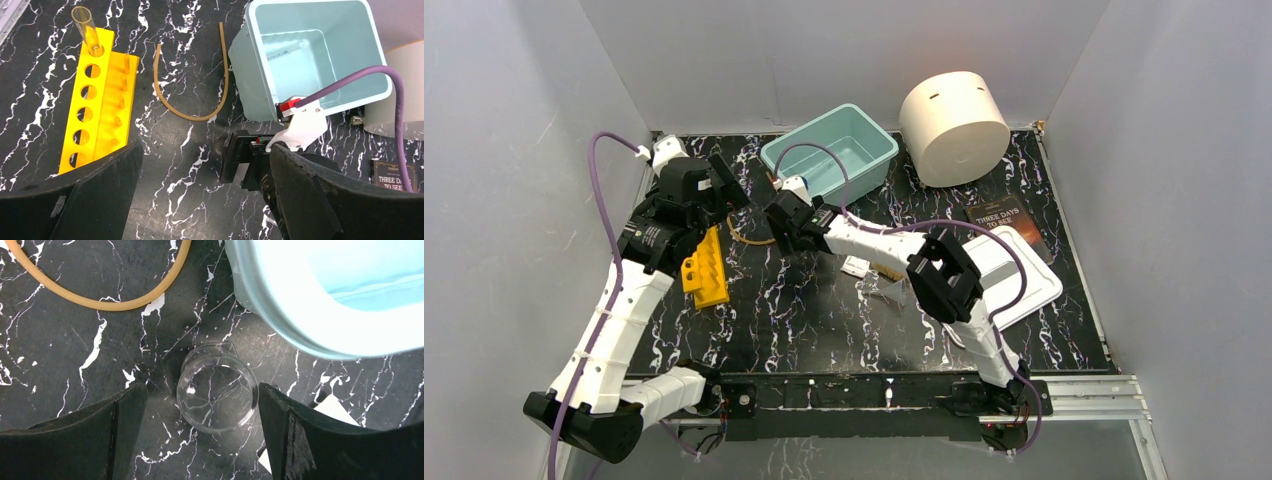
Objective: Organize the chemistry lab equipment
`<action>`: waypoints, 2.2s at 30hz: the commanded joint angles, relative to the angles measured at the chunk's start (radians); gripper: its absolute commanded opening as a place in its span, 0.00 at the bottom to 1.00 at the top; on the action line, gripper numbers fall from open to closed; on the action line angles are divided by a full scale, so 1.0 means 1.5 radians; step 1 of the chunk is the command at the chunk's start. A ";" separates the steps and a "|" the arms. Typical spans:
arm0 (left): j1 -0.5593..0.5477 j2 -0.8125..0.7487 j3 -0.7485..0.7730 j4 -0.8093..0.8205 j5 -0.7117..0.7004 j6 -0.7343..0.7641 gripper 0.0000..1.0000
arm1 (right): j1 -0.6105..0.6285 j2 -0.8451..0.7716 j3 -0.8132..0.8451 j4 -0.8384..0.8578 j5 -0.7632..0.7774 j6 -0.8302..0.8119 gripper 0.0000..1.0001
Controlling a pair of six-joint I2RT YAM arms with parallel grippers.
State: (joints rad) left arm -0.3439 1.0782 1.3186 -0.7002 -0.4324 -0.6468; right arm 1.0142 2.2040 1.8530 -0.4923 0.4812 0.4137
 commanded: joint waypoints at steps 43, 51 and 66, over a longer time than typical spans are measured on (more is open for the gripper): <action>0.003 -0.015 0.005 -0.016 -0.009 0.003 0.98 | -0.020 -0.002 0.017 0.040 -0.088 -0.046 0.44; 0.003 -0.031 -0.010 -0.024 0.012 -0.030 0.98 | -0.017 -0.123 -0.047 0.106 -0.190 -0.079 0.44; 0.003 -0.064 -0.192 0.332 0.563 -0.196 0.89 | -0.270 -0.539 -0.439 0.388 -0.611 0.311 0.44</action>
State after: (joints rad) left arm -0.3424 0.9756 1.0756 -0.4297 0.1555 -0.8722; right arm 0.6693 1.4864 1.2312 -0.1020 -0.2928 0.6777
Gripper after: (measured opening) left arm 0.936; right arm 0.634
